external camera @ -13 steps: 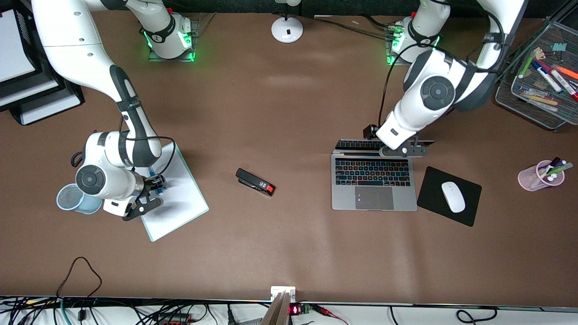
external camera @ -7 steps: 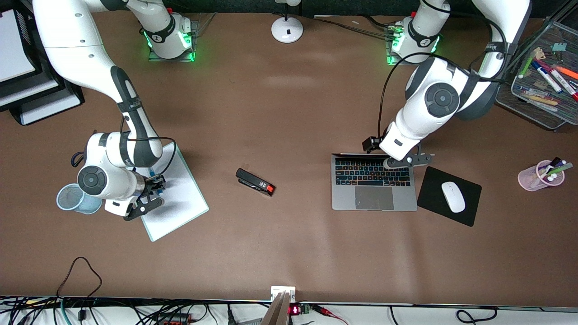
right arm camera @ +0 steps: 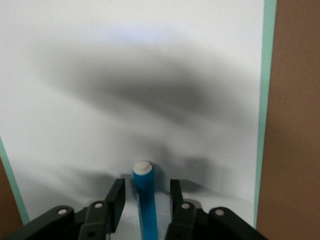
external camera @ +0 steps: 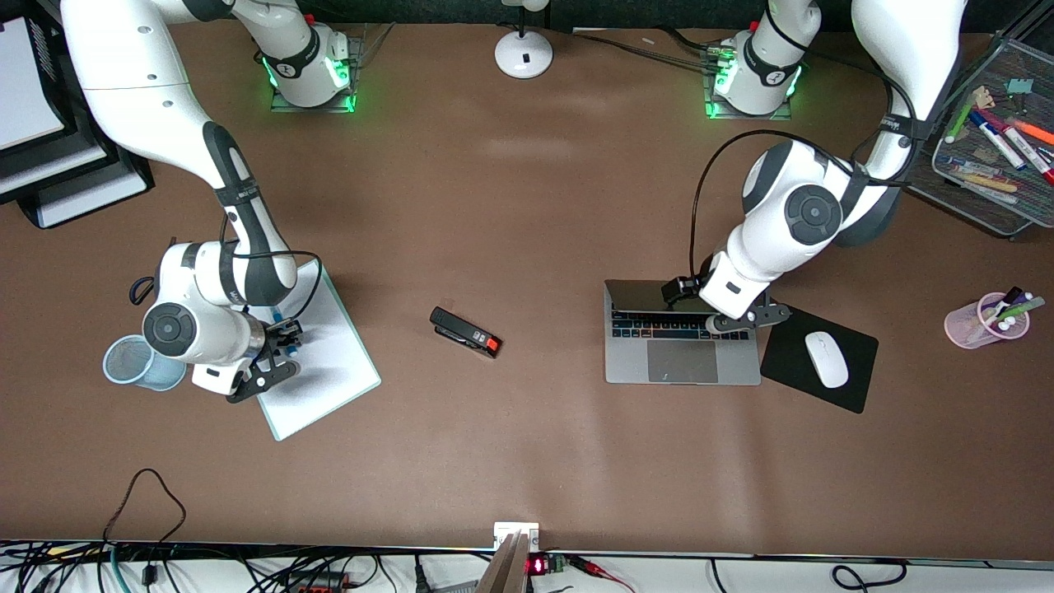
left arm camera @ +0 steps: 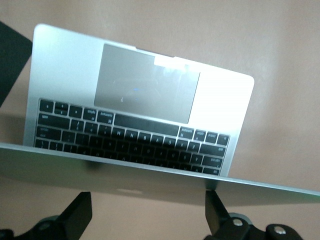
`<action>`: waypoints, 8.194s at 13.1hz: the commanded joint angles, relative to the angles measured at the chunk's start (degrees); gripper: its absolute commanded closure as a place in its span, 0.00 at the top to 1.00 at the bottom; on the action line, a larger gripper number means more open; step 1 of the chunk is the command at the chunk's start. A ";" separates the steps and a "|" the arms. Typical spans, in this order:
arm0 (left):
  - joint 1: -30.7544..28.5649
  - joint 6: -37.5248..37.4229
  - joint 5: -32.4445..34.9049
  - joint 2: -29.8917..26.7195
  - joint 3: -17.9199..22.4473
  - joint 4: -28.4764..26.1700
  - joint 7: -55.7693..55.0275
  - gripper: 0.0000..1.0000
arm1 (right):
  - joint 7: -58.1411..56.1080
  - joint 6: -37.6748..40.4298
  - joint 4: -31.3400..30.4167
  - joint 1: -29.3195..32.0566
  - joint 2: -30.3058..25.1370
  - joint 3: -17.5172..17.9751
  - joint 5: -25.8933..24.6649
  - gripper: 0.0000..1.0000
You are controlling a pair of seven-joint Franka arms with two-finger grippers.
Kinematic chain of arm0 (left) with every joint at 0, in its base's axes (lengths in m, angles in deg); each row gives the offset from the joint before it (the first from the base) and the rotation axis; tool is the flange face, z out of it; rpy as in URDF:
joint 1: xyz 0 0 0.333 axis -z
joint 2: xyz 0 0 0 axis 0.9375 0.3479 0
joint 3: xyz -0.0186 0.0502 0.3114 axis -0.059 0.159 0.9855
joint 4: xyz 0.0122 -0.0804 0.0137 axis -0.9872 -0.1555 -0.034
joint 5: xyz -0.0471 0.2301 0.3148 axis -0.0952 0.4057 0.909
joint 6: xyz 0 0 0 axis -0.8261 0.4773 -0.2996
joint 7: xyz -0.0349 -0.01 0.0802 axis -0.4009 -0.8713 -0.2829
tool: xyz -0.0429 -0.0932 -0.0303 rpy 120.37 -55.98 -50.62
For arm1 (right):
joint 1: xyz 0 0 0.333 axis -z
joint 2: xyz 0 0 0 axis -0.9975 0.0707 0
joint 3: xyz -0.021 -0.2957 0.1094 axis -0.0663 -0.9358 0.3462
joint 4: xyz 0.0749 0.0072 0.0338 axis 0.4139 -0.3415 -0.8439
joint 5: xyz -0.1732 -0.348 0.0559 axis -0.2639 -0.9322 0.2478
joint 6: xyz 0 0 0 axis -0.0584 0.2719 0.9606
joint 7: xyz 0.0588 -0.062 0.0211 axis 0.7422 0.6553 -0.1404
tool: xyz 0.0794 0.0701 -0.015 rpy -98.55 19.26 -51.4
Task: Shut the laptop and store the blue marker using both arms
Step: 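Grasp the blue marker with the right gripper while the left gripper pushes the lid, then push the laptop lid shut with the left gripper while the right gripper lifts the marker, then carry the marker over the mesh cup while the left gripper withdraws from the laptop, then lower the blue marker into the mesh cup and open the right gripper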
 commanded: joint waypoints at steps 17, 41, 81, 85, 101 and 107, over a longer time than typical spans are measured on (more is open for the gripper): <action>4.79 13.47 1.49 15.37 7.09 5.80 -2.01 1.00 | -1.91 -0.33 3.46 0.93 -2.87 -0.01 3.52 0.00; 13.15 -15.78 1.66 -6.32 18.01 6.50 -4.30 1.00 | -93.49 19.17 6.10 25.62 -14.14 -0.27 42.88 0.00; 6.12 -52.00 -2.20 -28.82 22.84 20.48 39.73 1.00 | -116.18 29.29 14.09 37.93 4.85 -0.09 55.90 0.02; 5.69 -47.27 -2.29 -30.67 23.02 16.01 39.73 1.00 | -117.15 29.29 14.01 38.73 5.64 -0.09 55.99 0.20; 5.59 -47.08 -3.17 -29.97 23.02 16.26 39.82 1.00 | -90.28 32.81 14.27 35.22 -2.69 -0.18 44.84 1.00; 5.68 -46.90 -3.17 -29.97 22.58 16.34 39.82 1.00 | -68.06 35.52 20.24 27.66 -8.33 -0.18 36.65 1.00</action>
